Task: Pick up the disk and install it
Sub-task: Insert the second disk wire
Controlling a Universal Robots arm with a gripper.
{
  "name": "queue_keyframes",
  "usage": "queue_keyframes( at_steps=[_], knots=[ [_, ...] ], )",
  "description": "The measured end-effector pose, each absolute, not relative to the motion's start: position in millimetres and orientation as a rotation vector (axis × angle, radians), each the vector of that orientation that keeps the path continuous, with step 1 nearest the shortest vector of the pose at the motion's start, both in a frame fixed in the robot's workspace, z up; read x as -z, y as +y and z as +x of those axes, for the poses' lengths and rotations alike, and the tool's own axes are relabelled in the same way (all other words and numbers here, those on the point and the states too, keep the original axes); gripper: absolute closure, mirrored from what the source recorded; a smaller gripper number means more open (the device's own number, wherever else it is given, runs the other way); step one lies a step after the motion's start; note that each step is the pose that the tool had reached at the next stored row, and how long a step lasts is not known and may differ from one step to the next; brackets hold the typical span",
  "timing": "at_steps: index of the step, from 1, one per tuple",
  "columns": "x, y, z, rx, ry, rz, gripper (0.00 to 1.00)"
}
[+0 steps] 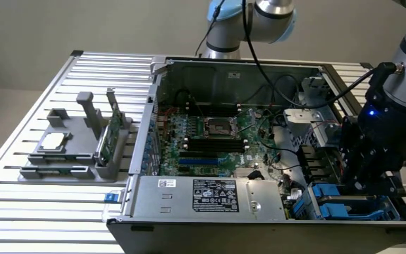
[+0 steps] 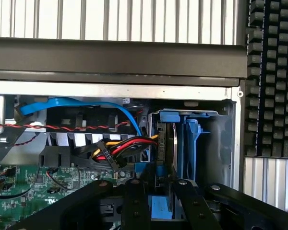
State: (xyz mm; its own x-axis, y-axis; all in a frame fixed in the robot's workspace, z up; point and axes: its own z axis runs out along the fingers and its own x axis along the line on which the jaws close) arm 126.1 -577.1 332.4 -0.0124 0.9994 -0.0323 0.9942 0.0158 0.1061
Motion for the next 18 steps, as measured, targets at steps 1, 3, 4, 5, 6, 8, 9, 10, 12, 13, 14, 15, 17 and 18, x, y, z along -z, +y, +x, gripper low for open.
queue_keyframes(
  at_steps=[1,3,4,5,6,8,9,10,12,13,14,15,17,18],
  knots=[
    [-333.1,-577.2,126.1,-0.080,2.167,2.136,0.75],
    [-335.8,-577.2,126.1,-0.081,2.167,2.136,0.75],
    [-337.8,-577.2,126.1,-0.081,2.167,2.136,0.75],
    [-340.0,-577.3,126.1,-0.080,2.167,2.136,0.75],
    [-341.8,-577.4,125.9,-0.081,2.167,2.136,0.75],
    [-343.9,-578.0,123.9,-0.082,2.167,2.137,0.75],
    [-344.1,-578.4,121.5,-0.085,2.168,2.138,0.75],
    [-344.2,-578.8,118.5,-0.089,2.170,2.140,0.75],
    [-344.7,-578.9,113.2,-0.095,2.172,2.143,0.75],
    [-345.2,-579.0,111.4,-0.097,2.173,2.144,0.75],
    [-345.7,-579.0,110.1,-0.099,2.174,2.145,0.75],
    [-346.8,-579.0,109.2,-0.100,2.174,2.145,0.75],
    [-349.2,-579.0,107.6,-0.101,2.174,2.146,0.75],
    [-349.8,-579.0,107.1,-0.101,2.174,2.146,0.75]
  ],
)
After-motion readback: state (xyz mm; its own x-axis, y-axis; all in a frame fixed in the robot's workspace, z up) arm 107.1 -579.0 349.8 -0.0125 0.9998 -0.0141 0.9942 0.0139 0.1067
